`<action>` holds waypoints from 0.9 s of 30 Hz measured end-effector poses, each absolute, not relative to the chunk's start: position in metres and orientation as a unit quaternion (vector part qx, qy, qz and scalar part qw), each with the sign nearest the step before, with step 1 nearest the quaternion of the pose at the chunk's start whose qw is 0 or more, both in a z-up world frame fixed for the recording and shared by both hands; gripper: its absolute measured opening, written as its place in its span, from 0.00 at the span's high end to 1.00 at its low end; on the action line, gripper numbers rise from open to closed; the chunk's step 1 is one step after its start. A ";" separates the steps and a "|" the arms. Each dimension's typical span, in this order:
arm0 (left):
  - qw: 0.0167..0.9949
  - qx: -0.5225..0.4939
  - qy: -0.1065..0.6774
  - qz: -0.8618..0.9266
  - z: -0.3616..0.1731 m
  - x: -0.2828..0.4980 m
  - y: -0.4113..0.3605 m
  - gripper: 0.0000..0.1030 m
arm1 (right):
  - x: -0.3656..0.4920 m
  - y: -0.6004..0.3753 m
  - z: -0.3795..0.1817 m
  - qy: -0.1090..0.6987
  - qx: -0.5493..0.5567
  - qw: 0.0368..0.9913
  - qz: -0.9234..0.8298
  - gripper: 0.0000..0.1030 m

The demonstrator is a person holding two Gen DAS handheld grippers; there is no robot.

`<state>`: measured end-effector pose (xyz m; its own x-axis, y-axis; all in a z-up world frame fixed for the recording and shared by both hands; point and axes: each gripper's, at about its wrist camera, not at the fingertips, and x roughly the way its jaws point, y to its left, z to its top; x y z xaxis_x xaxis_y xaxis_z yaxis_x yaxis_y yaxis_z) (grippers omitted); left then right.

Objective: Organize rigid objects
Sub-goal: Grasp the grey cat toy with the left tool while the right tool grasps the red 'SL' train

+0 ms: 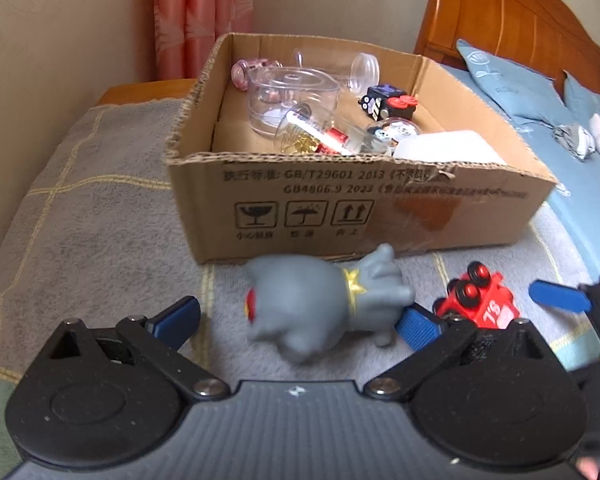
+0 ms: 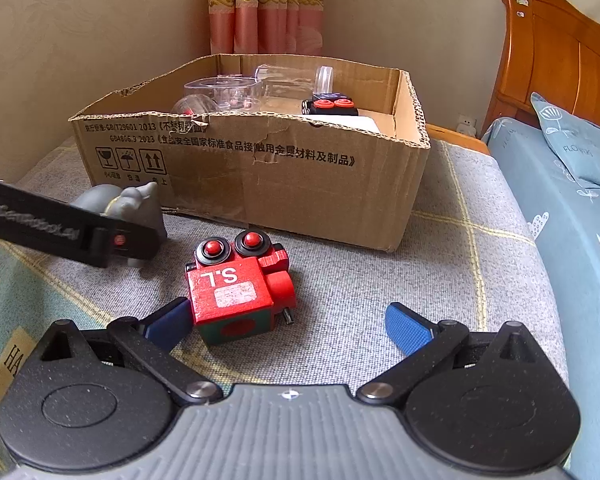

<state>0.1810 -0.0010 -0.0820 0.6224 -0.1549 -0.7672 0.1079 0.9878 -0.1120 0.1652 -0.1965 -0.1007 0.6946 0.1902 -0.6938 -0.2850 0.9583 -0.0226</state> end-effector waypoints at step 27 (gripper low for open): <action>0.893 0.013 0.429 -0.132 -0.053 0.171 -0.007 0.29 | 0.175 -0.188 -0.077 0.388 -0.120 0.878 0.252 0.42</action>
<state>0.1714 -0.0075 -0.0527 0.5965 -0.2241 -0.7707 0.2468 0.9649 -0.0895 0.1747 -0.1876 -0.0771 0.5720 0.3501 -0.7418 -0.5364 0.8438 -0.0154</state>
